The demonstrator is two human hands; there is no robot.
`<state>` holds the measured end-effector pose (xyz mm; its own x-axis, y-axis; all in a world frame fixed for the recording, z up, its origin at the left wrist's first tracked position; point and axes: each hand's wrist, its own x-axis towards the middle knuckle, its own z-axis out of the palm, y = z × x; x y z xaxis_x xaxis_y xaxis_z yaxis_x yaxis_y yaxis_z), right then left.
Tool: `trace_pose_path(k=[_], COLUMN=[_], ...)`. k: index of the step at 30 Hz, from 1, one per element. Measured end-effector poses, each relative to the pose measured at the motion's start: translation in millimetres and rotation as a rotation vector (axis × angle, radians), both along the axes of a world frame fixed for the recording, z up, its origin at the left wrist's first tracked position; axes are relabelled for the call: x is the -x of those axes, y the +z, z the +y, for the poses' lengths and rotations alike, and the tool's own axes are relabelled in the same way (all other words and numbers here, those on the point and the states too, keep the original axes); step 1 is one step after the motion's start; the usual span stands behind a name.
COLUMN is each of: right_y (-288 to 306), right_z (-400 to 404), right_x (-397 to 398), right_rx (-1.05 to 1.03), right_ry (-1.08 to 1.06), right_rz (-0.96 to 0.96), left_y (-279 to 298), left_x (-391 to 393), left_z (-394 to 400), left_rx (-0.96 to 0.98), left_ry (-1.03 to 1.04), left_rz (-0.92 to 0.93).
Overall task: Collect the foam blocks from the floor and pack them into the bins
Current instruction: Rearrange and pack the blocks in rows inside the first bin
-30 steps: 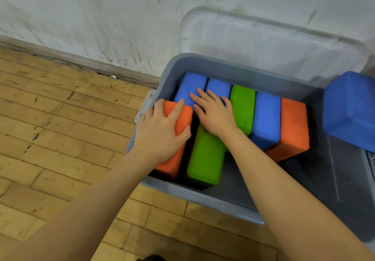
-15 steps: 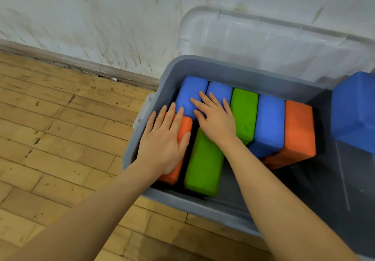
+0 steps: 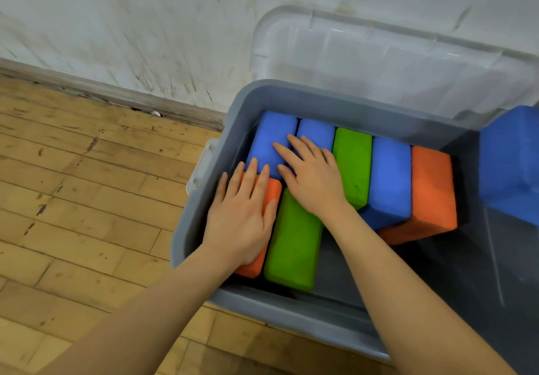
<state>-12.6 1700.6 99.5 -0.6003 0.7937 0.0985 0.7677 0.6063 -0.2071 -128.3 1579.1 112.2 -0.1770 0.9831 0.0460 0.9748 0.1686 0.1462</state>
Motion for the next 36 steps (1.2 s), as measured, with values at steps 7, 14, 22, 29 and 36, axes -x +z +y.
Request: trace_pose_path(k=[7, 14, 22, 29, 36], right_y=[3.5, 6.8, -7.4, -10.0, -10.5], right_z=[0.4, -10.0, -38.4, -33.4, -35.2], right_x=[2.2, 0.0, -12.0, -14.2, -6.3], right_rx=[0.056, 0.079, 0.028, -0.007, -0.03], right_ry=[-0.08, -0.107, -0.155, -0.089, -0.16], right_rz=[-0.102, -0.056, -0.067, -0.081, 0.006], left_y=[-2.1, -4.5, -11.0, -11.5, -9.7], left_x=[-2.3, 0.1, -3.5, -0.9, 2.0], left_z=[5.7, 4.4, 2.1, 5.4, 7.6], left_rx=[0.002, 0.044, -0.015, -0.033, 0.005], left_ry=[-0.014, 0.012, -0.074, -0.041, -0.043], left_rz=[0.03, -0.019, 0.023, 0.001, -0.018])
